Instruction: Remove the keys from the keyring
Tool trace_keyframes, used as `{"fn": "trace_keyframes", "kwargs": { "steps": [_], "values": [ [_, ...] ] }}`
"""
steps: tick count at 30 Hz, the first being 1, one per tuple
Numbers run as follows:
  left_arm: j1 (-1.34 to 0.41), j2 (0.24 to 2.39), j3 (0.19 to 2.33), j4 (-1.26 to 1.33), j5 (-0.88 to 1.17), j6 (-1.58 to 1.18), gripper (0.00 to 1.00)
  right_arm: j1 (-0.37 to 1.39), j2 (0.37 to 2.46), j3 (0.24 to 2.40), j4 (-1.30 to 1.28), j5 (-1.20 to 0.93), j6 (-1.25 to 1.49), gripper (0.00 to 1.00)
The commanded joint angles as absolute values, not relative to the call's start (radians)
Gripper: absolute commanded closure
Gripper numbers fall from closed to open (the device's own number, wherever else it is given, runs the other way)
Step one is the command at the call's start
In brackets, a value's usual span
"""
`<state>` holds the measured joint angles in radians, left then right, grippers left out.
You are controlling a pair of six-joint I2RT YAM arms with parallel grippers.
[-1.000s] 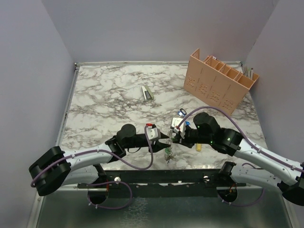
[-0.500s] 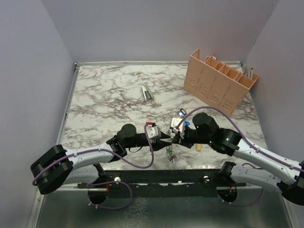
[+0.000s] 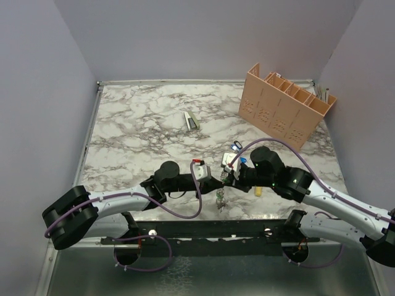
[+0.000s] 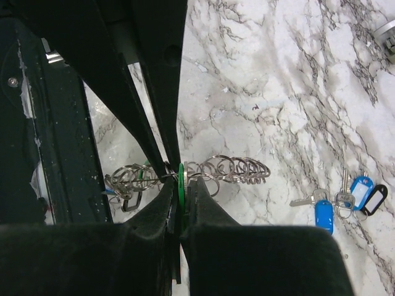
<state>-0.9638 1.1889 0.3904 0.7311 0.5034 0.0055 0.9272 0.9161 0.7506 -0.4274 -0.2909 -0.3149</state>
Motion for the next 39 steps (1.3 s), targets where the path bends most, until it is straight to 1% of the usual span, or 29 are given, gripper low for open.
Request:
{"fn": "trace_keyframes", "kwargs": {
  "steps": [1, 5, 13, 24, 39],
  "values": [
    [-0.963, 1.172, 0.396, 0.755, 0.501, 0.042, 1.0, 0.931, 0.886, 0.732, -0.365, -0.263, -0.293, 0.99],
    [-0.962, 1.128, 0.355, 0.755, 0.503, 0.084, 1.0, 0.93, 0.845, 0.694, -0.335, -0.198, -0.269, 0.99],
    [-0.938, 1.044, 0.304, 0.755, 0.59, 0.1, 1.0, 0.931, 0.811, 0.628, -0.278, -0.18, -0.256, 0.99],
    [-0.931, 1.066, 0.325, 0.756, 0.675, 0.086, 1.0, 0.93, 0.853, 0.56, -0.135, -0.317, -0.231, 0.99],
    [-0.931, 1.042, 0.321, 0.769, 0.71, 0.079, 1.0, 0.931, 0.887, 0.551, -0.117, -0.306, -0.23, 0.99]
  ]
}}
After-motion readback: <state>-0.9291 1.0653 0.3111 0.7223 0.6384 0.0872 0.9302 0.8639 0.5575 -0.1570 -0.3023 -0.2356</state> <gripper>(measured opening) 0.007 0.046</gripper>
